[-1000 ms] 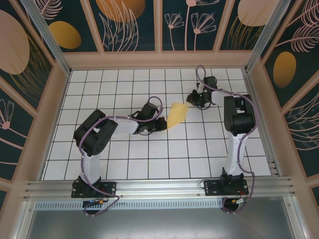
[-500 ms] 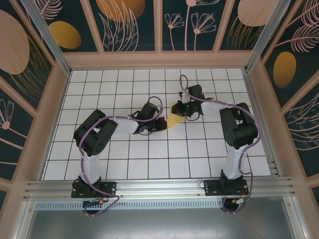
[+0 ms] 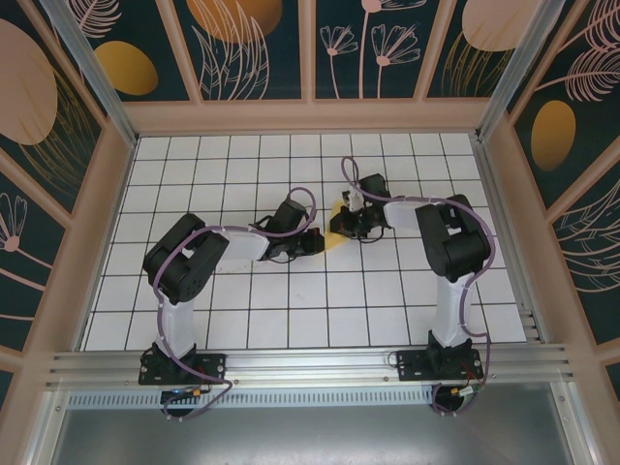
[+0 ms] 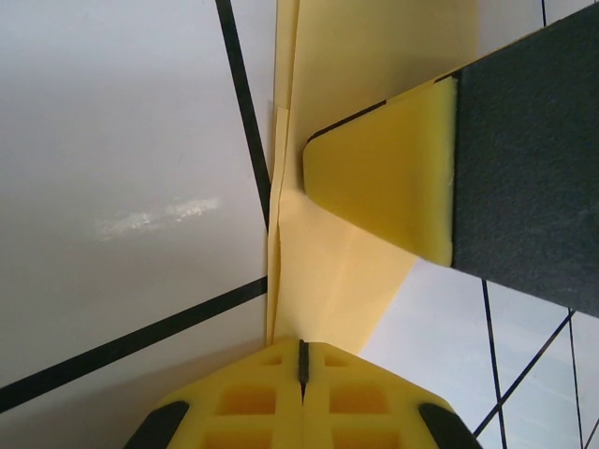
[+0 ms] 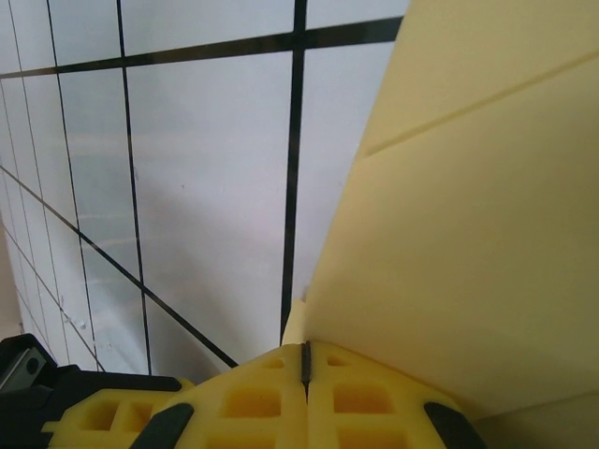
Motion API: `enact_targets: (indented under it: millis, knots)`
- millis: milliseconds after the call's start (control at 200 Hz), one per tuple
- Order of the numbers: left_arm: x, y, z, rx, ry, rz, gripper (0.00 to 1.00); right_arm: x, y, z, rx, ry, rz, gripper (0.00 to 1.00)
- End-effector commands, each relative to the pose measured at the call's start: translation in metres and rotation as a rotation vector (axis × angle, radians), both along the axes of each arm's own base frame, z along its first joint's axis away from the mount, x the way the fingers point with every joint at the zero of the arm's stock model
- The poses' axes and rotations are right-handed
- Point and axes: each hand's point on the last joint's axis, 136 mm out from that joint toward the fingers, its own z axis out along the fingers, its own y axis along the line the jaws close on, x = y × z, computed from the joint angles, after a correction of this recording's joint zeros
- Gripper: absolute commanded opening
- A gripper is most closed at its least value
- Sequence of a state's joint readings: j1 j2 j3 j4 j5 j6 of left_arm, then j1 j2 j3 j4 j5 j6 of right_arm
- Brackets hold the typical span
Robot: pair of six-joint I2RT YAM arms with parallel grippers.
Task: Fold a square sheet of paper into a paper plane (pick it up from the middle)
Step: Fourth fold the wing at the center of the table.
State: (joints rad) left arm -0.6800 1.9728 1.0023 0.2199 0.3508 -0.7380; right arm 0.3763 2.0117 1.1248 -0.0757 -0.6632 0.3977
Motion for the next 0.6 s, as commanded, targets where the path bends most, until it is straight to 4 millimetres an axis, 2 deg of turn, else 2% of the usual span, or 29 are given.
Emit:
enact_targets:
  millis: [0,320,450,520,595]
  knots:
    - [-0.045,0.048,-0.063,0.218,0.213,0.025,0.0,0.019,-0.027,-0.017,-0.052,-0.015,-0.061,0.03]
    - [-0.052,0.054,-0.065,0.225,0.219,0.021,0.0,0.095,-0.096,-0.016,-0.1,-0.085,-0.289,0.03]
    - [-0.051,0.053,-0.064,0.219,0.215,0.021,0.0,0.114,-0.116,-0.013,-0.134,-0.093,-0.343,0.04]
    - [-0.051,0.053,-0.064,0.219,0.215,0.023,0.0,0.118,-0.116,0.001,-0.122,-0.1,-0.344,0.04]
    - [-0.051,0.053,-0.064,0.215,0.213,0.023,0.0,0.115,-0.109,0.028,-0.082,-0.132,-0.331,0.05]
